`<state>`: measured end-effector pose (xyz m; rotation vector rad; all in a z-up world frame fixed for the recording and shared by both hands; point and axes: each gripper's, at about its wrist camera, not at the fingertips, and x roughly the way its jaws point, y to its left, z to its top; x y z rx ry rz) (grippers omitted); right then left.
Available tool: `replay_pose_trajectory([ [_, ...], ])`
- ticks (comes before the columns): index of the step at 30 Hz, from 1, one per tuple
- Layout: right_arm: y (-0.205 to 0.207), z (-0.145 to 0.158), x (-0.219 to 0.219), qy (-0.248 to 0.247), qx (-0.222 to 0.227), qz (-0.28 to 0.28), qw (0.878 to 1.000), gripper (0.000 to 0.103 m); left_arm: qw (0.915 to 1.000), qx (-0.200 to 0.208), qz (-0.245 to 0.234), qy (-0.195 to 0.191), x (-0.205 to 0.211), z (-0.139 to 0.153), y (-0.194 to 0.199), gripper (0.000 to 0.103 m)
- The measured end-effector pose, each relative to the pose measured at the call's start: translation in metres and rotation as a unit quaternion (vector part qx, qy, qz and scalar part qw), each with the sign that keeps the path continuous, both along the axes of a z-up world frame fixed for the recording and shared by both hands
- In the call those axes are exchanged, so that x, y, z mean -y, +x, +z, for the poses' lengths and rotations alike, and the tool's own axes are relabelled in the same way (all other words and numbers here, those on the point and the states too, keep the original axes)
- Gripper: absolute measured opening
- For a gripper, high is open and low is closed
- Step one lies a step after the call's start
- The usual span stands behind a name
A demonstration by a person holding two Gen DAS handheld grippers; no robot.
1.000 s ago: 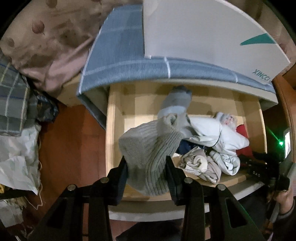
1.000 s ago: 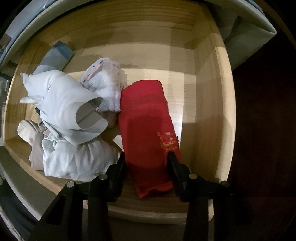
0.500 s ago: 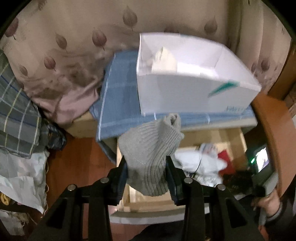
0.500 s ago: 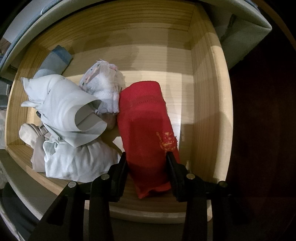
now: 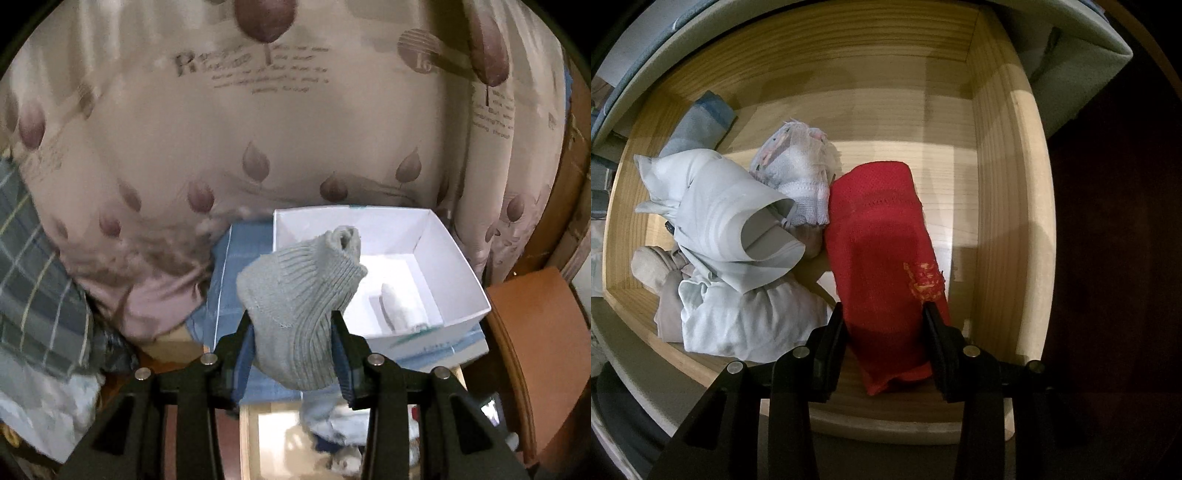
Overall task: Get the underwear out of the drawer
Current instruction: 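Lift the grey knit item with the left tool and carry it over the white box, then open the left tool to drop the grey knit item into the box, withdraw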
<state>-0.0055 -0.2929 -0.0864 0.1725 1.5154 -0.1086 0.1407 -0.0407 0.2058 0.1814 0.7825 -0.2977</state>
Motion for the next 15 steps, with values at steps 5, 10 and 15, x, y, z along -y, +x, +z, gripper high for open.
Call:
replay_pose_trajectory([
  [5,0.000,0.000,0.000,0.000,0.000,0.000,1.000,0.037,0.9997,0.000,-0.013,0.021,0.024,-0.013,0.027,0.039],
  [10,-0.003,0.002,0.001,0.004,0.002,0.001,1.000,0.037,0.9989,-0.011,-0.017,0.043,0.037,-0.040,0.052,0.039],
  [15,-0.003,0.002,-0.001,0.001,0.001,0.000,1.000,0.037,0.9979,-0.047,-0.003,0.045,0.037,-0.069,0.072,0.039],
])
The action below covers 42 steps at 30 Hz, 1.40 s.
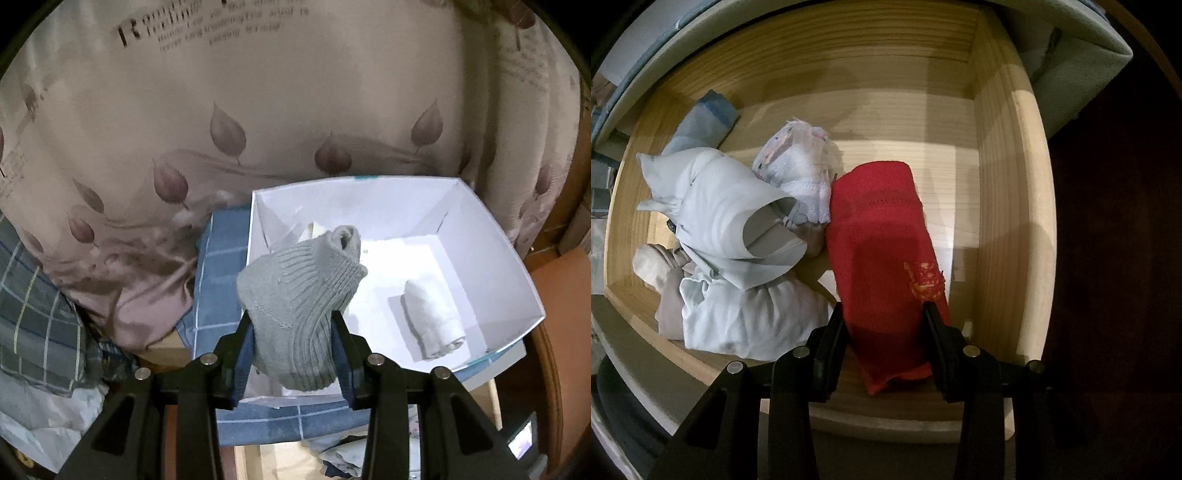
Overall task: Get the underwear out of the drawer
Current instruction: 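Open the left tool to drop the grey knit item into the box, withdraw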
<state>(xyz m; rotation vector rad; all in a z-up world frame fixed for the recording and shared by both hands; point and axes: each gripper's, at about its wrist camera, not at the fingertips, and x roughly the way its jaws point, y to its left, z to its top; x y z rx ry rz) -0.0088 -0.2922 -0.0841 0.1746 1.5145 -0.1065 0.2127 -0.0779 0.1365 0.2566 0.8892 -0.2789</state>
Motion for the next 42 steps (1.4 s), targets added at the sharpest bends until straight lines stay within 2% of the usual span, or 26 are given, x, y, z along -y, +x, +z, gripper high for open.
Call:
replay_pose_trajectory([
  [4,0.001,-0.001,-0.004,-0.003,-0.003,0.001,1.000,0.037,0.9998,-0.017,-0.005,0.004,0.003,-0.013,0.004,0.039],
  [12,0.004,-0.003,-0.008,-0.004,-0.005,0.001,1.000,0.038,0.9993,-0.030,0.005,0.020,0.006,-0.024,0.010,0.049],
  [15,0.005,-0.003,-0.008,-0.004,-0.005,0.001,1.000,0.038,0.9993,-0.030,0.008,0.020,0.005,-0.024,0.010,0.050],
  [19,0.005,-0.003,-0.009,-0.005,-0.006,0.001,1.000,0.038,0.9991,-0.040,0.004,0.012,0.000,-0.021,0.007,0.056],
  [23,0.006,-0.004,-0.010,-0.005,-0.006,0.001,1.000,0.038,0.9988,-0.048,0.002,-0.012,-0.011,-0.012,-0.005,0.057],
  [27,0.006,-0.004,-0.010,-0.005,-0.006,0.001,1.000,0.038,0.9992,-0.038,0.005,-0.010,-0.021,-0.004,-0.023,0.057],
  [30,0.006,-0.005,-0.009,-0.004,-0.005,0.000,1.000,0.038,0.9989,-0.047,0.002,0.002,-0.032,-0.007,-0.040,0.058],
  [35,0.007,-0.006,-0.010,-0.004,-0.006,-0.001,1.000,0.038,0.9970,-0.076,0.004,0.015,-0.054,-0.031,-0.070,0.058],
  [42,0.007,-0.005,-0.008,-0.003,-0.004,-0.002,1.000,0.038,0.9948,-0.084,0.055,0.020,-0.082,-0.079,-0.111,0.058],
])
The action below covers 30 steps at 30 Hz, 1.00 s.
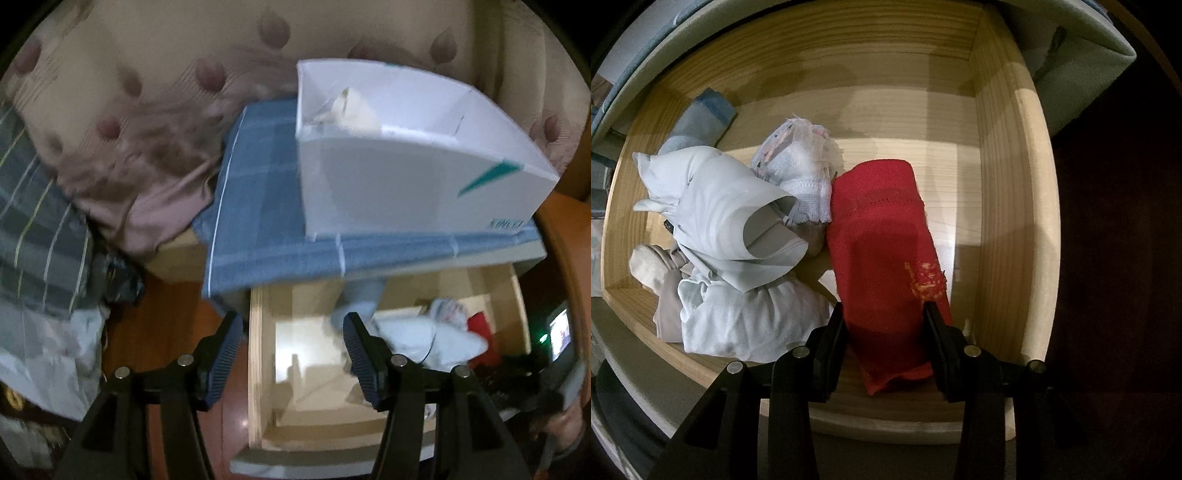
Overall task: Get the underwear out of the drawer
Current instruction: 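Open the left tool to drop the grey knit item into the box, withdraw, then tighten the right tool's grip on the red underwear in the drawer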
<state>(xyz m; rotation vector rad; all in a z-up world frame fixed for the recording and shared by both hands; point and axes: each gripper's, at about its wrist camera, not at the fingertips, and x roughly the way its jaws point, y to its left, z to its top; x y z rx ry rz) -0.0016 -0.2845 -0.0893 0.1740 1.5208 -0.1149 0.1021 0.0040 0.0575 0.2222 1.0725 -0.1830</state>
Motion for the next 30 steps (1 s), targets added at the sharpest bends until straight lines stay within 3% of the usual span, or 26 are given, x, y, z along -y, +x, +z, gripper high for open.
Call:
replay_pose_trajectory([
  [6,0.000,0.000,-0.002,0.001,0.006,-0.001,1.000,0.037,0.9987,-0.032,0.040,-0.002,-0.009,-0.054,-0.027,0.058],
  [15,-0.001,0.003,-0.007,0.004,0.026,-0.008,1.000,0.036,0.9968,-0.047,0.064,0.007,-0.012,-0.095,-0.049,0.058],
  [23,-0.009,0.012,-0.012,0.002,0.060,-0.013,0.998,0.031,0.9956,-0.004,0.093,-0.013,-0.025,-0.090,-0.059,0.058],
  [30,-0.010,0.012,-0.019,0.006,0.067,-0.016,0.998,0.028,0.9945,-0.021,0.101,-0.019,-0.027,-0.096,-0.054,0.058],
])
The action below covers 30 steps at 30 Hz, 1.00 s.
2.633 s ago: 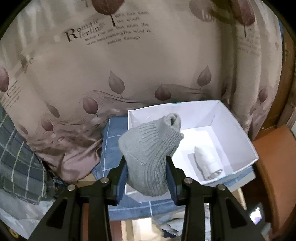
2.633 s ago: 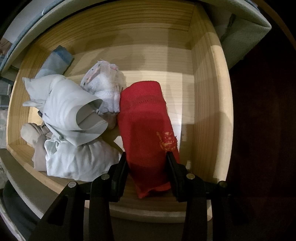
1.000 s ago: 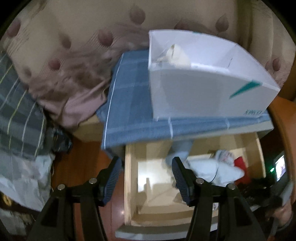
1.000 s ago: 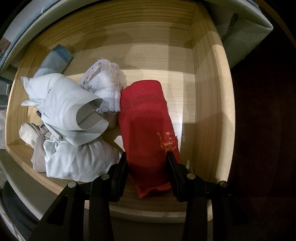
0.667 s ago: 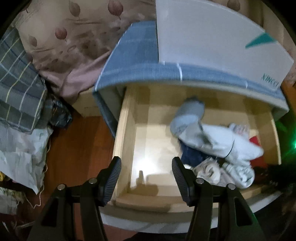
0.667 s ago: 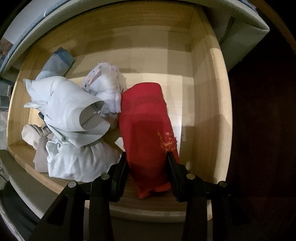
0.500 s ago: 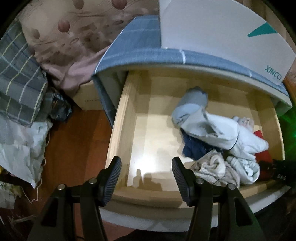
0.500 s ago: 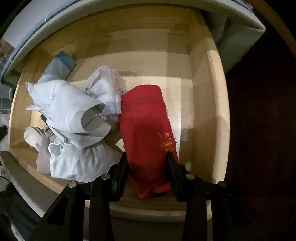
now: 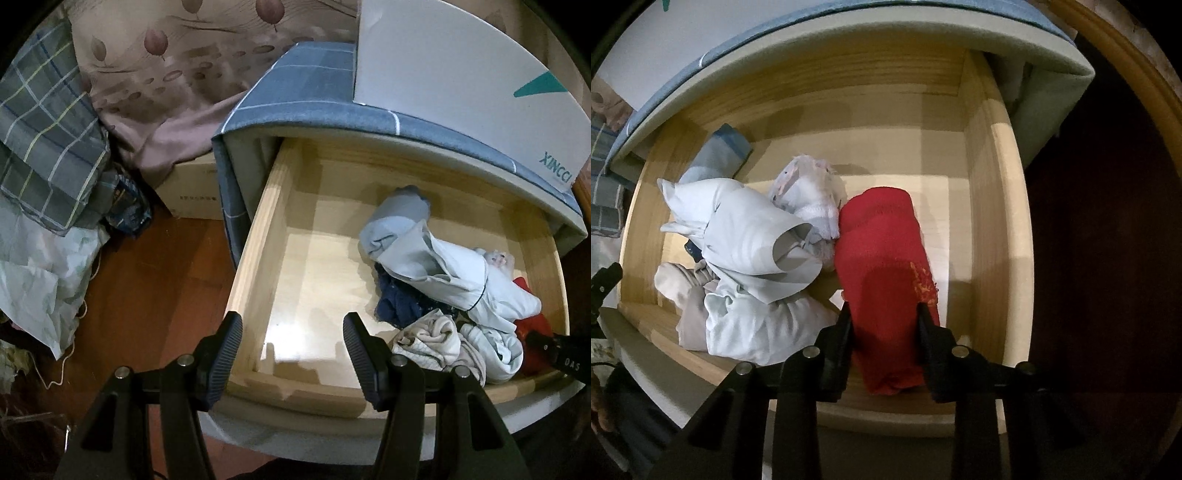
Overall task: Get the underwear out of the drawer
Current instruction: 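Tighten the right tool's grip on the red underwear in the drawer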
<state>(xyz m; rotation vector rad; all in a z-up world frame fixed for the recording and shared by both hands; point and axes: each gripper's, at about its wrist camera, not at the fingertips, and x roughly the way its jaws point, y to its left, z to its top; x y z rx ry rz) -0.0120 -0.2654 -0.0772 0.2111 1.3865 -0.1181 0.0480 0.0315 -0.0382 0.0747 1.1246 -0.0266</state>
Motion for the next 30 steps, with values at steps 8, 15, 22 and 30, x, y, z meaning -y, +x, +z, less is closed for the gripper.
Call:
replay_pose_trajectory([
  [8,0.014,-0.014,-0.004,0.005,-0.042,0.015,0.999,0.036,0.9995,-0.007,0.011,-0.031,-0.008,-0.003,0.002,0.058],
  [15,0.028,-0.024,-0.016,-0.012,-0.071,0.032,0.997,0.041,0.9986,-0.010,0.010,-0.052,-0.010,-0.005,0.003,0.058],
  [22,0.054,-0.036,-0.036,-0.051,-0.109,0.070,0.990,0.047,0.9991,-0.008,-0.001,-0.042,-0.005,-0.007,0.003,0.058],
  [30,0.066,-0.053,-0.042,-0.066,-0.126,0.088,0.986,0.045,0.9986,-0.010,0.000,-0.052,-0.005,-0.009,0.005,0.058],
])
